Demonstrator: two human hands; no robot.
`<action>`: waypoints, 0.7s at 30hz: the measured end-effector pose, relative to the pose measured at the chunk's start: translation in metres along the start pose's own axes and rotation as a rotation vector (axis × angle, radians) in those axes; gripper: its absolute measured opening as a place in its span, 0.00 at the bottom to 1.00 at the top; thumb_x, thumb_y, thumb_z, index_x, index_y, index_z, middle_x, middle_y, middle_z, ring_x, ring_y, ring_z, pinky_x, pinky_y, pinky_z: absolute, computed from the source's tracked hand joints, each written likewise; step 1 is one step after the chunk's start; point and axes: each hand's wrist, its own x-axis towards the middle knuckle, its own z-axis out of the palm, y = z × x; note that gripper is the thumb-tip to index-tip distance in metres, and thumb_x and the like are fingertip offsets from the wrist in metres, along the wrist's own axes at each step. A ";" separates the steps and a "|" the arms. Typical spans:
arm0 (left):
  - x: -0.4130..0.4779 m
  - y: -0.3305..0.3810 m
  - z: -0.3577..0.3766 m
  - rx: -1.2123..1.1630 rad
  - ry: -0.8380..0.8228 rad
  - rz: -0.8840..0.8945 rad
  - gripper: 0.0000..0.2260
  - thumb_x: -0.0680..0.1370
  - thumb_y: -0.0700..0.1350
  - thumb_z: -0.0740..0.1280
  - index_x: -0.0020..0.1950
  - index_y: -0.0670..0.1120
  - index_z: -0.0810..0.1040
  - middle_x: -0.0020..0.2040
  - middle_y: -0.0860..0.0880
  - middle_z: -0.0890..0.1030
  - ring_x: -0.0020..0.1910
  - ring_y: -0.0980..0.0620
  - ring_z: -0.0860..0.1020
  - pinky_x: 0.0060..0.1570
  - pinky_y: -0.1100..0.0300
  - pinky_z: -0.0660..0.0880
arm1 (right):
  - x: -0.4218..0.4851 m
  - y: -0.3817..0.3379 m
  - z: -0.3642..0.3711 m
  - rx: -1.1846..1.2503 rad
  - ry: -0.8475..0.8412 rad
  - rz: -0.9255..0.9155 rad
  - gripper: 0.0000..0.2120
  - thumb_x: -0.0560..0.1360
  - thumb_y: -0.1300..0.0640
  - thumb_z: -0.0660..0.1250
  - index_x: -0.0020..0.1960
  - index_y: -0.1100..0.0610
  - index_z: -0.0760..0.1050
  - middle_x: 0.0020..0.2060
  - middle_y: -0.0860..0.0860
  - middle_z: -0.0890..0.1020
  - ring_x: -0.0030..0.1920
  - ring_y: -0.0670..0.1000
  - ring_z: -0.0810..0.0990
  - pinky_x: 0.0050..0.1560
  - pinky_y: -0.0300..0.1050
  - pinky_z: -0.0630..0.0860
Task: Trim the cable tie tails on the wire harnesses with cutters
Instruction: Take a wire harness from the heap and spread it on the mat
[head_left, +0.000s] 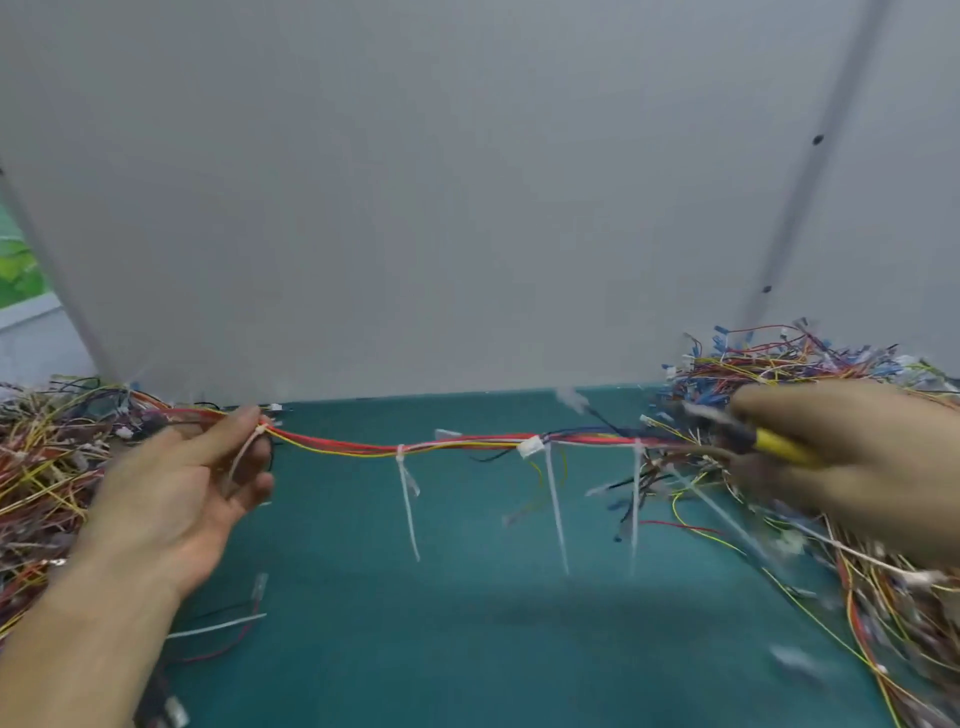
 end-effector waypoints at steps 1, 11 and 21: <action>0.004 -0.001 0.002 0.131 0.040 0.076 0.05 0.74 0.40 0.70 0.41 0.46 0.75 0.27 0.54 0.79 0.24 0.61 0.76 0.23 0.68 0.74 | 0.005 -0.001 -0.013 0.014 -0.050 0.007 0.09 0.72 0.40 0.62 0.45 0.45 0.72 0.36 0.41 0.79 0.34 0.44 0.77 0.36 0.43 0.74; 0.046 -0.082 0.009 1.314 0.012 -0.037 0.11 0.68 0.49 0.76 0.33 0.44 0.80 0.26 0.50 0.80 0.34 0.48 0.79 0.32 0.59 0.68 | 0.120 -0.004 0.089 -0.260 -0.586 0.096 0.09 0.75 0.54 0.66 0.51 0.57 0.79 0.46 0.54 0.82 0.45 0.56 0.78 0.45 0.47 0.73; 0.039 -0.082 -0.004 1.670 0.146 0.063 0.15 0.73 0.58 0.69 0.49 0.47 0.76 0.50 0.41 0.80 0.50 0.40 0.78 0.40 0.55 0.69 | 0.095 0.019 0.075 0.310 -0.022 0.120 0.07 0.77 0.50 0.66 0.47 0.54 0.73 0.42 0.52 0.79 0.43 0.52 0.77 0.46 0.48 0.73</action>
